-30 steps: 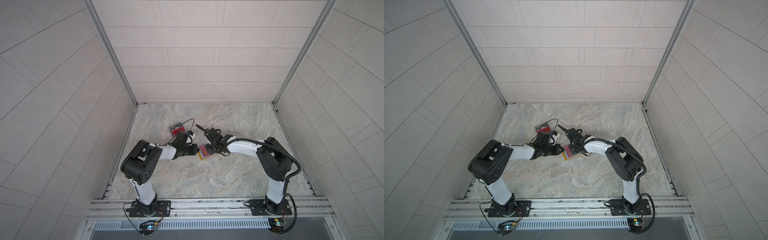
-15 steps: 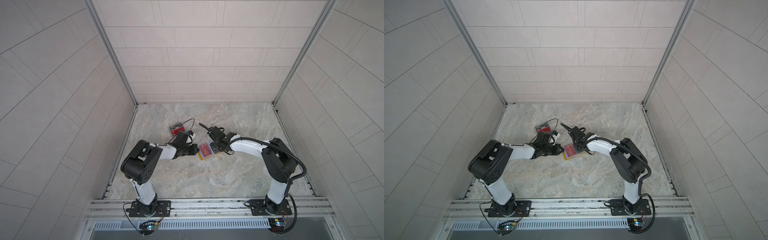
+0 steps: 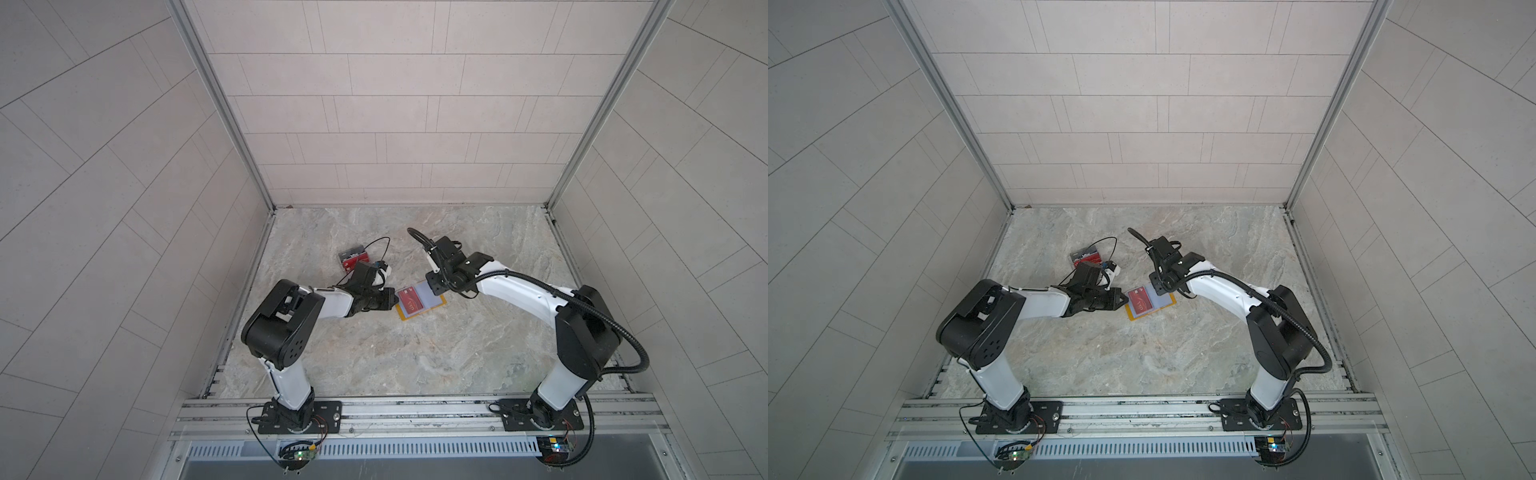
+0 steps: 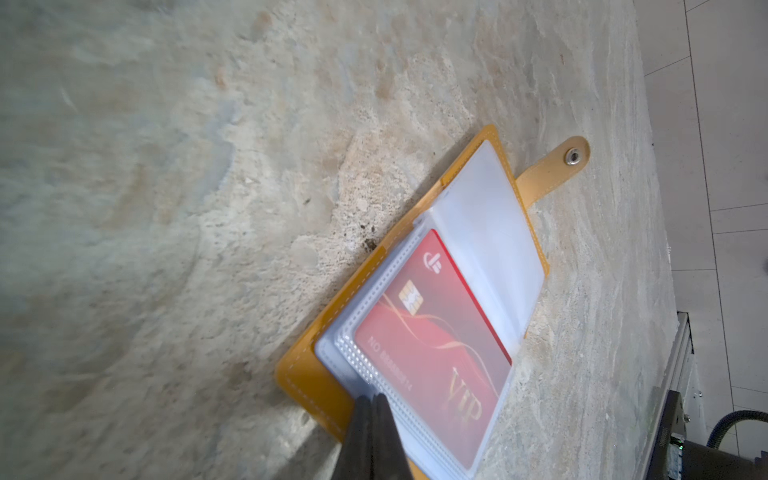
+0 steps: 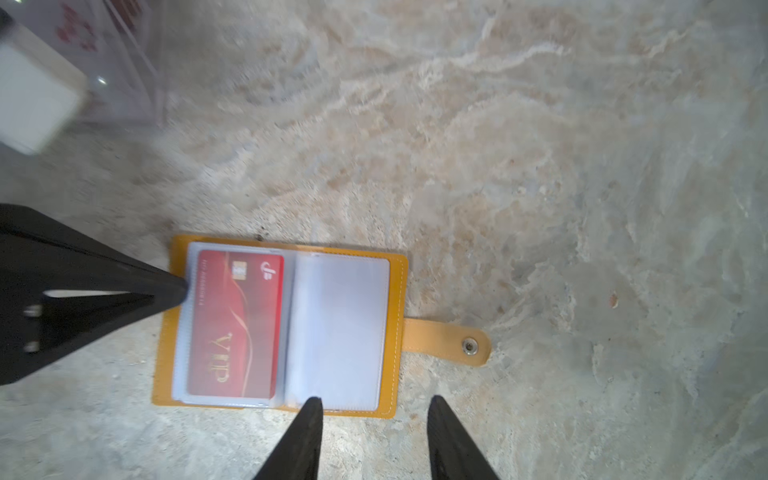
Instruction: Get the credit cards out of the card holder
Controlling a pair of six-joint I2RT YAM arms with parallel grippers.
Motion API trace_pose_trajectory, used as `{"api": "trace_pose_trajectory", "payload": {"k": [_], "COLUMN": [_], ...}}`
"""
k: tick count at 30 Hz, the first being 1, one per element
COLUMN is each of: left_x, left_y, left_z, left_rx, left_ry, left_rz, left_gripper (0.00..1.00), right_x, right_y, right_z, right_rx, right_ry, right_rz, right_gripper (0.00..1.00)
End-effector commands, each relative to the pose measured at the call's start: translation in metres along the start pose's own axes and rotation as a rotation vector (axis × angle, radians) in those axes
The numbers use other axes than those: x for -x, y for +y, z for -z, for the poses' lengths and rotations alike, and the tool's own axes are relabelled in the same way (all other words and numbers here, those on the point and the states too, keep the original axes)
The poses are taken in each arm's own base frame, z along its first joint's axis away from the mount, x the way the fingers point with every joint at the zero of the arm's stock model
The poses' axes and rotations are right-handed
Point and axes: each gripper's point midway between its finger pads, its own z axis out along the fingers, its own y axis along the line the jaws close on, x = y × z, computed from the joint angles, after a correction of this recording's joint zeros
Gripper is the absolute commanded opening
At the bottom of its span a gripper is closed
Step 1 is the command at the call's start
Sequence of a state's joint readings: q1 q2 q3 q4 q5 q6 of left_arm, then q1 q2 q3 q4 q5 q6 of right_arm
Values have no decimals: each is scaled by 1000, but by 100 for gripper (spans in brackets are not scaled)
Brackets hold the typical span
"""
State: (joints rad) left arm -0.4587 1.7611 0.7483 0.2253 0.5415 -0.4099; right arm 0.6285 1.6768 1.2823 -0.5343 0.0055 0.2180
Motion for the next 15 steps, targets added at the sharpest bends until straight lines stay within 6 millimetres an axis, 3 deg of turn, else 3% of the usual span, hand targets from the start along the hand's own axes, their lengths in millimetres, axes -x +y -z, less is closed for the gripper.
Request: {"api": "trace_pose_trajectory", "payload": {"k": [1,5,15], "left_x": [-14,-14,-9], "left_y": [9,10,8], "left_z": [-4,-4,-8], "left_rx": [43,56,65], "left_ry": [61,75,98], "left_rz": [-2,-16,-41], "left_gripper": [3,4,5], "right_x": [-4,-10,-34], "right_y": [21,32,49], "right_z": [11,0,-52], "right_rx": [118,181,266], "right_ry": [33,75,145], "right_rz": [43,5,-108], "right_gripper": [45,44,38]}}
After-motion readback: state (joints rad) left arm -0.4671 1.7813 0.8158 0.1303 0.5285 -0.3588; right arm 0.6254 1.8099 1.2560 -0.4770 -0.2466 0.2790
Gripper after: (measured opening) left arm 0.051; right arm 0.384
